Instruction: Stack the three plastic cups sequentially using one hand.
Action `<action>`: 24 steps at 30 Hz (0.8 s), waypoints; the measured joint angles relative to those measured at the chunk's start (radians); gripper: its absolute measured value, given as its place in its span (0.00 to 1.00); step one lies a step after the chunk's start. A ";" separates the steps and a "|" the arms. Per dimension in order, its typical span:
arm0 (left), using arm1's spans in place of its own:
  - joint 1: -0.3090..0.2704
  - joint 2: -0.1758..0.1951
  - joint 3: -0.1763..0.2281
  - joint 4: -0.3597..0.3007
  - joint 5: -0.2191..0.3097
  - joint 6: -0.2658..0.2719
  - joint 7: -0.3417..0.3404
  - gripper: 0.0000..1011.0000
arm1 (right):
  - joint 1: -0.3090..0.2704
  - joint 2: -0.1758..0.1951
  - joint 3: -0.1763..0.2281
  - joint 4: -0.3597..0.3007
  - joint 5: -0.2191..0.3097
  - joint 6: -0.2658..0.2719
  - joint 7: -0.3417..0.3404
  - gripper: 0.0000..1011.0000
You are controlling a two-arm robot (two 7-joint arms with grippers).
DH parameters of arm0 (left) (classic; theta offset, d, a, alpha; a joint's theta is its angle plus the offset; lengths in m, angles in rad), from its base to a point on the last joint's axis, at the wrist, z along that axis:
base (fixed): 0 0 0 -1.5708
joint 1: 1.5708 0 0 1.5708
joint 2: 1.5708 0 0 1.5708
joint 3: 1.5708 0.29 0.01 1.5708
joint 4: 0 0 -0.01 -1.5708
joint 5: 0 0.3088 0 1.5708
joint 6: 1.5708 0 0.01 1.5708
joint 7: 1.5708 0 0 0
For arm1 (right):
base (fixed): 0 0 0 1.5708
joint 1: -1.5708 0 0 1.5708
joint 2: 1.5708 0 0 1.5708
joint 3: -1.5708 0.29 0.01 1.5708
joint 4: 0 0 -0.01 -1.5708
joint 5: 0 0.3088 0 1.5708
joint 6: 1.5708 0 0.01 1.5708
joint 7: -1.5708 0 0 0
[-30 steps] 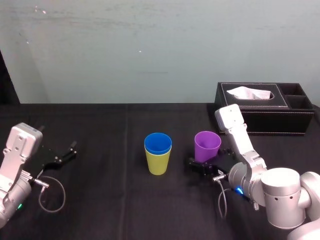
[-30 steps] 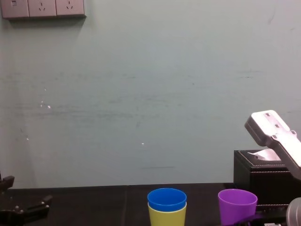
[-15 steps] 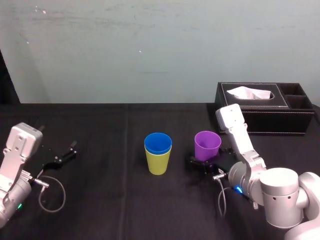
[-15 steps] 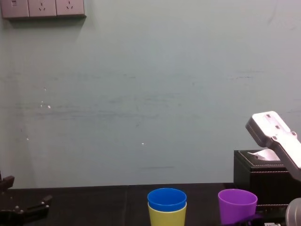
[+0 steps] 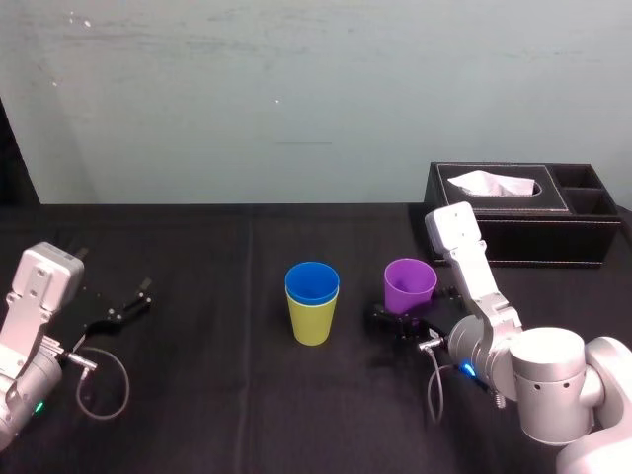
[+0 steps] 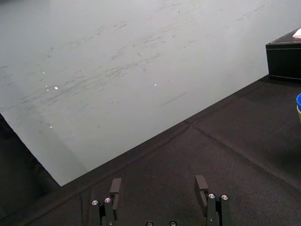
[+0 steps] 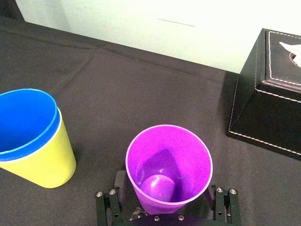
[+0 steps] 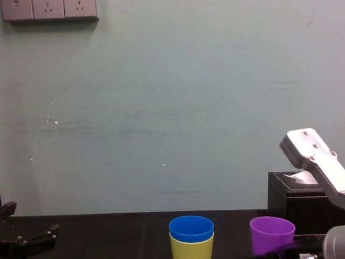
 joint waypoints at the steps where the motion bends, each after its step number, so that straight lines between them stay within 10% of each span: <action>1: 0.000 0.000 0.000 0.000 0.000 0.000 0.000 0.99 | 0.001 -0.001 0.000 0.001 0.000 0.000 0.000 0.99; 24: 0.000 0.000 0.000 0.000 0.000 0.000 0.000 0.99 | 0.011 -0.010 0.007 0.018 -0.010 -0.003 -0.005 0.99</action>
